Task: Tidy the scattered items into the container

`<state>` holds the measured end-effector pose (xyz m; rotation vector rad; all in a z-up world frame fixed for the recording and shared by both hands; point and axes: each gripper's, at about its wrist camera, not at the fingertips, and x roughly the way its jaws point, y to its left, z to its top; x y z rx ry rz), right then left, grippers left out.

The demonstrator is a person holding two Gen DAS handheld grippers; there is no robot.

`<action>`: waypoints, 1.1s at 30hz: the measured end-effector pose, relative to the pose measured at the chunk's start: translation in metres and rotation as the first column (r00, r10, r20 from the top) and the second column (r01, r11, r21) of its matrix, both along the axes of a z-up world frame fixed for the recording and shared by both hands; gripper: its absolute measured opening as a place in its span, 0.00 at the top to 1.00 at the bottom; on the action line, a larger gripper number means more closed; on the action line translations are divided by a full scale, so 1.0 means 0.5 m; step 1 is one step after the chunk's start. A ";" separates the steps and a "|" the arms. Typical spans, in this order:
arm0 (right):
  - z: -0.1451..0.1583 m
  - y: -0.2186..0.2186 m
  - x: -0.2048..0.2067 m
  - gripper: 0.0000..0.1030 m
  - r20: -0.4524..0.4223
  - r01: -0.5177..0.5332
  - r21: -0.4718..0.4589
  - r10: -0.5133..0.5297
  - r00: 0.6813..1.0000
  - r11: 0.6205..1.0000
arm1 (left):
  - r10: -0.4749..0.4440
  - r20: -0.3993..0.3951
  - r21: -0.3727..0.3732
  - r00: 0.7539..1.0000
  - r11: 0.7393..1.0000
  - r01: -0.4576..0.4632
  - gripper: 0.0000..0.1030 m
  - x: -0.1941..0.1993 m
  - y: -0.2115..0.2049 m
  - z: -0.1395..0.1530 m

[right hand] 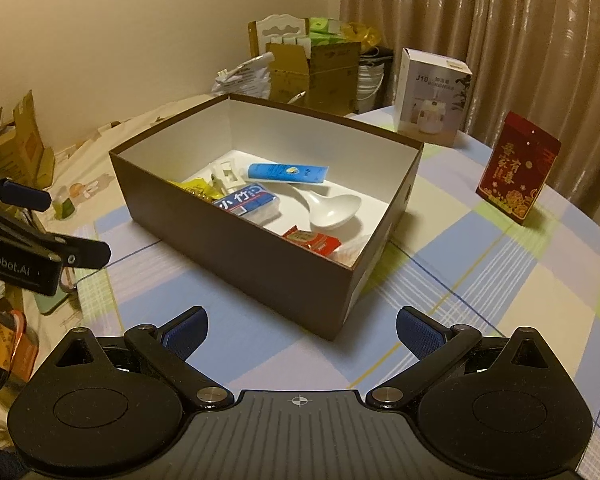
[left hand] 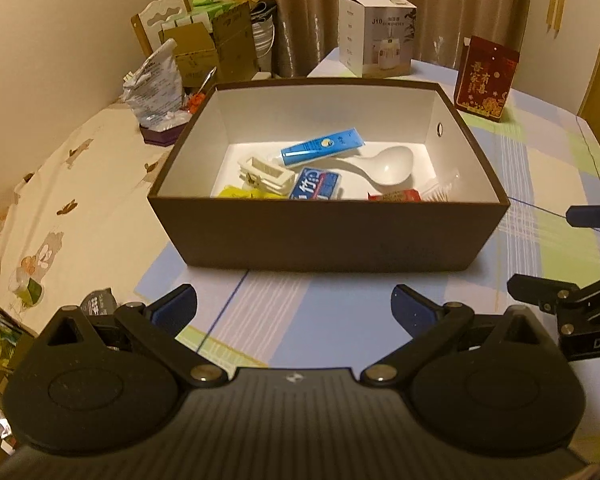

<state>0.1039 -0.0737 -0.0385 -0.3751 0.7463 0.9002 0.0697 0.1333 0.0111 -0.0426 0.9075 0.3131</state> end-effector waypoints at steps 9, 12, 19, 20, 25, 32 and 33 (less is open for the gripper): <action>-0.006 -0.010 -0.004 0.00 -0.016 -0.009 -0.005 0.009 1.000 1.000 | -0.004 -0.016 -0.012 1.000 1.000 0.004 0.01 -0.020 -0.025 -0.010; -0.007 -0.011 -0.006 0.00 -0.019 -0.011 -0.006 0.011 1.000 1.000 | -0.006 -0.009 -0.013 1.000 1.000 0.006 0.01 -0.022 -0.031 -0.006; -0.010 -0.012 -0.011 0.00 -0.023 -0.017 -0.010 0.017 1.000 1.000 | -0.008 -0.005 -0.008 1.000 1.000 0.008 0.01 -0.021 -0.038 -0.003; -0.011 -0.012 -0.012 0.00 -0.024 -0.017 -0.011 0.016 1.000 1.000 | -0.009 -0.006 -0.010 1.000 1.000 0.009 0.01 -0.021 -0.039 -0.003; -0.018 -0.013 -0.015 0.00 -0.032 -0.015 -0.020 0.014 0.999 1.000 | -0.014 -0.012 -0.010 1.000 1.000 0.013 0.01 -0.022 -0.042 -0.007; -0.020 -0.012 -0.018 0.00 -0.035 -0.014 -0.023 0.013 0.999 1.000 | -0.017 -0.016 -0.009 1.000 1.000 0.017 0.01 -0.021 -0.042 -0.013; -0.021 -0.013 -0.018 0.00 -0.035 -0.014 -0.023 0.013 0.999 1.000 | -0.018 -0.016 -0.007 1.000 1.000 0.018 0.01 -0.021 -0.042 -0.013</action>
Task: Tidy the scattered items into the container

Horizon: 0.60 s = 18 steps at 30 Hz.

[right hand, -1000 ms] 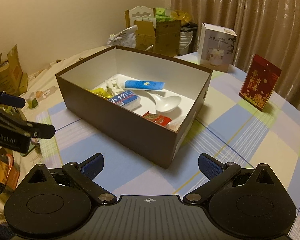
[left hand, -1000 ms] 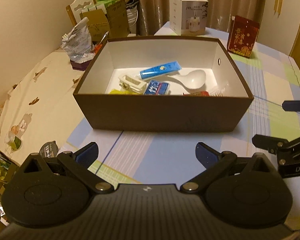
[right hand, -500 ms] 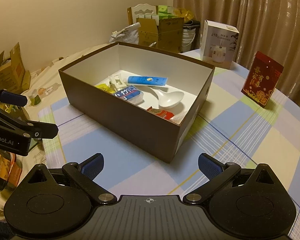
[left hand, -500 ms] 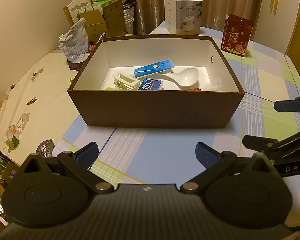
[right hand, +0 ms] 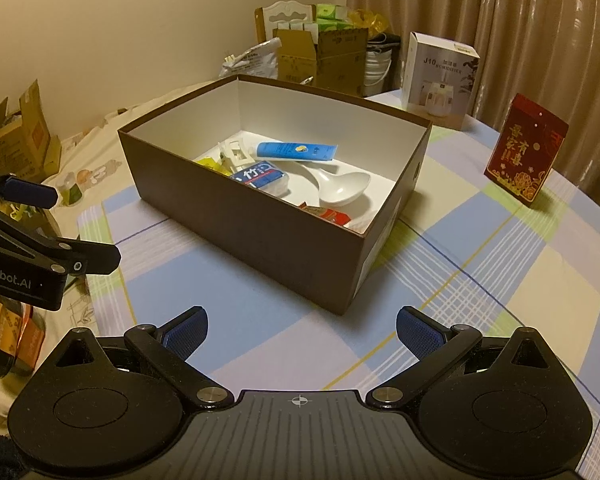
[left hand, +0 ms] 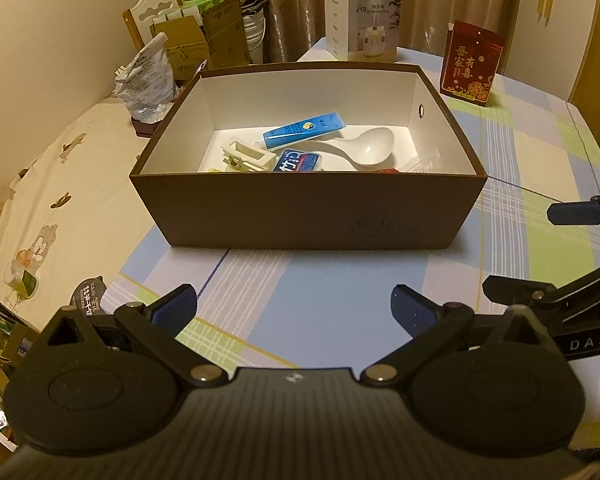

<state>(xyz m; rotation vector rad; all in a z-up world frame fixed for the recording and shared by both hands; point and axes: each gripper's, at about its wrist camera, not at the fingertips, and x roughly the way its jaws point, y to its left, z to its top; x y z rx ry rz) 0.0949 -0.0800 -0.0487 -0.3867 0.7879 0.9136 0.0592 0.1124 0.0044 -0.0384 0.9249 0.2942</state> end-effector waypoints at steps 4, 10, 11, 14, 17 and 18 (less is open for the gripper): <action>0.000 0.000 -0.001 0.00 0.000 -0.001 -0.001 0.001 1.000 1.000 | -0.004 -0.003 0.002 1.000 1.000 0.004 0.01 0.001 0.001 -0.003; -0.002 0.001 -0.003 0.00 -0.002 -0.003 -0.007 0.003 1.000 1.000 | -0.004 -0.008 0.005 1.000 1.000 0.004 0.01 0.003 0.000 -0.009; -0.002 0.001 -0.003 0.00 -0.002 -0.003 -0.007 0.003 1.000 1.000 | -0.005 -0.009 0.005 1.000 1.000 0.005 0.01 0.003 0.000 -0.009; -0.004 0.002 -0.003 0.00 -0.003 -0.002 -0.009 0.002 1.000 1.000 | -0.005 -0.013 0.007 1.000 1.000 0.005 0.01 0.003 0.000 -0.013; -0.005 0.002 -0.004 0.00 -0.003 -0.002 -0.011 0.002 1.000 1.000 | -0.005 -0.016 0.006 1.000 1.000 0.005 0.01 0.002 0.000 -0.016; -0.005 0.002 -0.004 0.00 -0.003 -0.002 -0.011 0.002 1.000 1.000 | -0.006 -0.017 0.006 1.000 1.000 0.006 0.01 0.002 0.000 -0.017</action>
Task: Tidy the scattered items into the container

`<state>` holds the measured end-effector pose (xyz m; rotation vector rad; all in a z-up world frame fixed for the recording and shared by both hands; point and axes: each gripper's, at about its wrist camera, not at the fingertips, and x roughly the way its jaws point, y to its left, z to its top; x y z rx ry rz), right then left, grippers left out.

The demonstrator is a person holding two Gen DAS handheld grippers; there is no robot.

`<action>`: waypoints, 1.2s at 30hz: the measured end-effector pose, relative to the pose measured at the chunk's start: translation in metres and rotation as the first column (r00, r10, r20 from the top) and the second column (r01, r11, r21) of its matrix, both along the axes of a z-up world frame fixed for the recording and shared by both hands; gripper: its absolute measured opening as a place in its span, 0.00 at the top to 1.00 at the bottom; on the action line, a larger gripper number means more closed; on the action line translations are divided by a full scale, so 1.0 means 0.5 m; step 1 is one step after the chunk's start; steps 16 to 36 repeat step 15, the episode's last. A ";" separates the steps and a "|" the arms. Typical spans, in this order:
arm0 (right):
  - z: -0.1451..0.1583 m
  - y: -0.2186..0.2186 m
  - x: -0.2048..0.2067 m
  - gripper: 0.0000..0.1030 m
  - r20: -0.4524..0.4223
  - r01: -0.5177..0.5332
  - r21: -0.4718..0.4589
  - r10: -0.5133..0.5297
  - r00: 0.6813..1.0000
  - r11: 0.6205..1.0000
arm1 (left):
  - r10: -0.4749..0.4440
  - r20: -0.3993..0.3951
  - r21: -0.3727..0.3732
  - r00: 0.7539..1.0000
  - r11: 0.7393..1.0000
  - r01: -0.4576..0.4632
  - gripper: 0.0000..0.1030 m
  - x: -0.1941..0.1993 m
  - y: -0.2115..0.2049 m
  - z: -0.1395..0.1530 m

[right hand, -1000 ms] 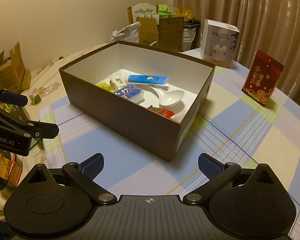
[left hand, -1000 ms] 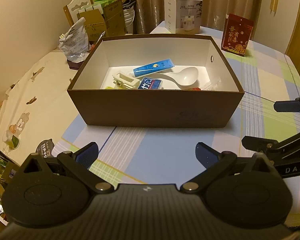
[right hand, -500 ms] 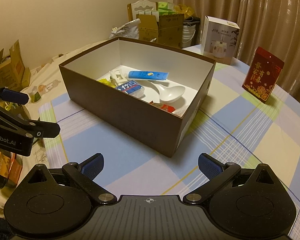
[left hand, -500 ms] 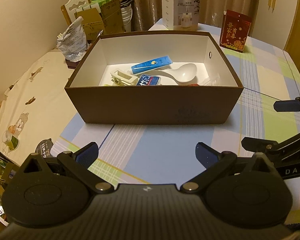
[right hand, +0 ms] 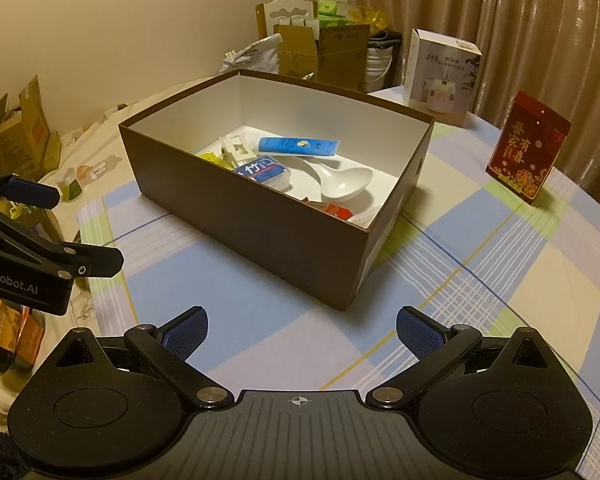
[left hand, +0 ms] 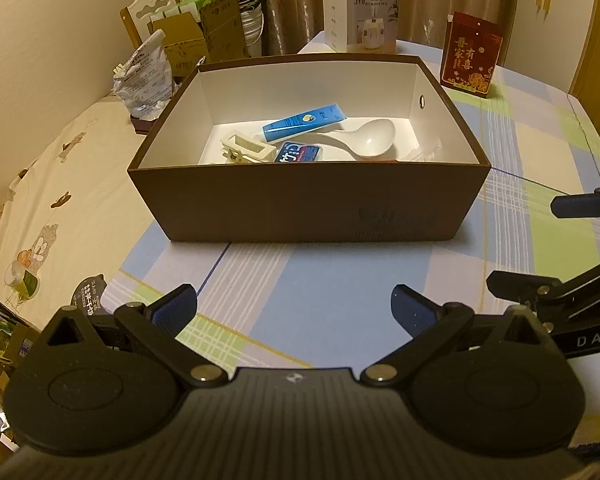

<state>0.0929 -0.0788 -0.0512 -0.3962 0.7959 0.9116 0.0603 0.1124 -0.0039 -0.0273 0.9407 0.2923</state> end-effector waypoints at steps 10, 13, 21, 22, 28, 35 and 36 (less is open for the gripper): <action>-0.004 0.000 -0.002 0.00 0.001 -0.002 -0.003 0.002 1.000 1.000 | -0.001 0.002 0.003 1.000 1.000 0.001 0.01 0.001 0.002 -0.001; -0.003 0.001 -0.002 0.00 0.001 -0.001 -0.003 0.001 1.000 1.000 | -0.003 0.004 0.010 1.000 1.000 0.003 0.01 0.004 0.003 -0.001; -0.003 0.001 -0.002 0.00 0.002 -0.001 -0.003 0.001 1.000 1.000 | -0.007 0.005 0.020 1.000 1.000 0.006 0.01 0.004 0.002 -0.001; -0.003 0.001 -0.002 0.00 0.002 -0.001 -0.003 0.001 1.000 1.000 | -0.007 0.005 0.020 1.000 1.000 0.006 0.01 0.004 0.002 -0.001; -0.003 0.001 -0.002 0.00 0.002 -0.001 -0.003 0.001 1.000 1.000 | -0.007 0.005 0.020 1.000 1.000 0.006 0.01 0.004 0.002 -0.001; -0.003 0.001 -0.002 0.00 0.002 -0.001 -0.003 0.001 1.000 1.000 | -0.007 0.005 0.020 1.000 1.000 0.006 0.01 0.004 0.002 -0.001; -0.003 0.001 -0.002 0.00 0.002 -0.001 -0.003 0.001 1.000 1.000 | -0.007 0.005 0.020 1.000 1.000 0.006 0.01 0.004 0.002 -0.001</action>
